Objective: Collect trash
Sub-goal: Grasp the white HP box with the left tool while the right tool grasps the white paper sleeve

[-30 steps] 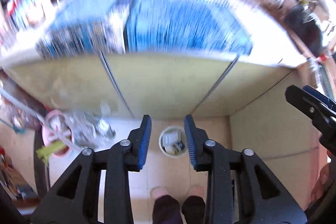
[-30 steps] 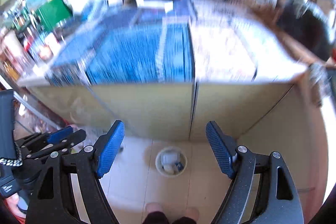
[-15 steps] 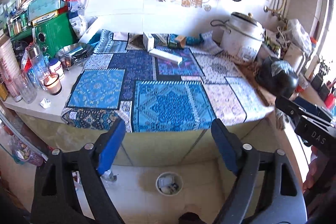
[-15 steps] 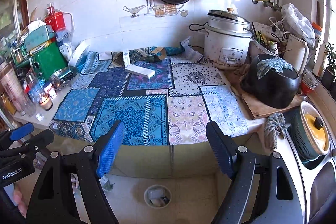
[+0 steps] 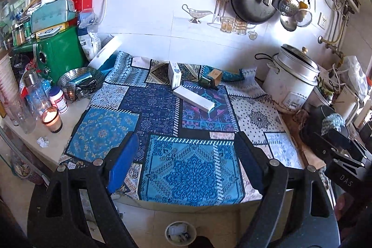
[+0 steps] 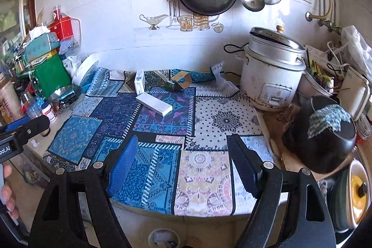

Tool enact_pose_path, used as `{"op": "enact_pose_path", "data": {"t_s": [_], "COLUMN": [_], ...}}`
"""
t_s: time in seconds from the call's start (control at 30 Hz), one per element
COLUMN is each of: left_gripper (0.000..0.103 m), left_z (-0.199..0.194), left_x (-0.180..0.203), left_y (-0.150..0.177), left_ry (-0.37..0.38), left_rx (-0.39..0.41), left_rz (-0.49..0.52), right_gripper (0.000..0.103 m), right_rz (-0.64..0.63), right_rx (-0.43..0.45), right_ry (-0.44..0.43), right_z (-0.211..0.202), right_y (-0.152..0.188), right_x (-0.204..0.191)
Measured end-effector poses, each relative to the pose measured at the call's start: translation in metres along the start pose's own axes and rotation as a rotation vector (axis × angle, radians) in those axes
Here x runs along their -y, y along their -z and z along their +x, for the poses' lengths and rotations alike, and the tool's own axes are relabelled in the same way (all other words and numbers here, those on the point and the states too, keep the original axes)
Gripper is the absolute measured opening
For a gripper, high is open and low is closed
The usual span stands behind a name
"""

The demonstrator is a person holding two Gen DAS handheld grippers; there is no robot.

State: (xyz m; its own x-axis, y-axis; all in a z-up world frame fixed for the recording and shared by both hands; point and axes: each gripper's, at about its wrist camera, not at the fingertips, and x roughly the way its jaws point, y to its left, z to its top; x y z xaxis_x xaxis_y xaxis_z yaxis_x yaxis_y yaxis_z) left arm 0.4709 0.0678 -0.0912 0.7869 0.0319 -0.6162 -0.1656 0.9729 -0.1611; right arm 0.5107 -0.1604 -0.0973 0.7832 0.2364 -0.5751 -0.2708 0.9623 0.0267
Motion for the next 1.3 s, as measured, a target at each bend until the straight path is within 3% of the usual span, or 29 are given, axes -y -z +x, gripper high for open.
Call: {"op": "enact_pose_path", "data": {"t_s": [0.23, 0.43, 0.53, 0.83, 0.97, 1.3], "left_gripper": [0.084, 0.085, 0.094, 0.096, 0.096, 0.096], "left_z": [0.054, 0.103, 0.126, 0.211, 0.249, 0.311], "left_x": [0.013, 0.008, -0.004, -0.052, -0.080, -0.114], "left_y": [-0.046, -0.073, -0.085, -0.129, -0.141, -0.135], "left_ry": [-0.063, -0.151, -0.163, -0.096, -0.081, -0.091], "left_rx": [0.016, -0.022, -0.015, -0.079, -0.119, -0.240], "left_rz": [-0.107, -0.102, -0.104, 0.024, 0.035, 0.026], "right_gripper": [0.079, 0.081, 0.081, 0.081, 0.081, 0.081], "right_rz": [-0.131, -0.147, -0.147, -0.160, -0.215, -0.312], "right_rx": [-0.048, -0.160, -0.213, -0.338, -0.418, -0.577], "right_ry": [-0.128, -0.225, -0.267, -0.259, -0.256, -0.262], "right_z": [0.062, 0.132, 0.165, 0.272, 0.332, 0.428], "right_y": [-0.045, -0.062, -0.066, -0.080, -0.086, -0.081], "right_x": [0.022, 0.020, 0.011, -0.051, -0.085, -0.119]}}
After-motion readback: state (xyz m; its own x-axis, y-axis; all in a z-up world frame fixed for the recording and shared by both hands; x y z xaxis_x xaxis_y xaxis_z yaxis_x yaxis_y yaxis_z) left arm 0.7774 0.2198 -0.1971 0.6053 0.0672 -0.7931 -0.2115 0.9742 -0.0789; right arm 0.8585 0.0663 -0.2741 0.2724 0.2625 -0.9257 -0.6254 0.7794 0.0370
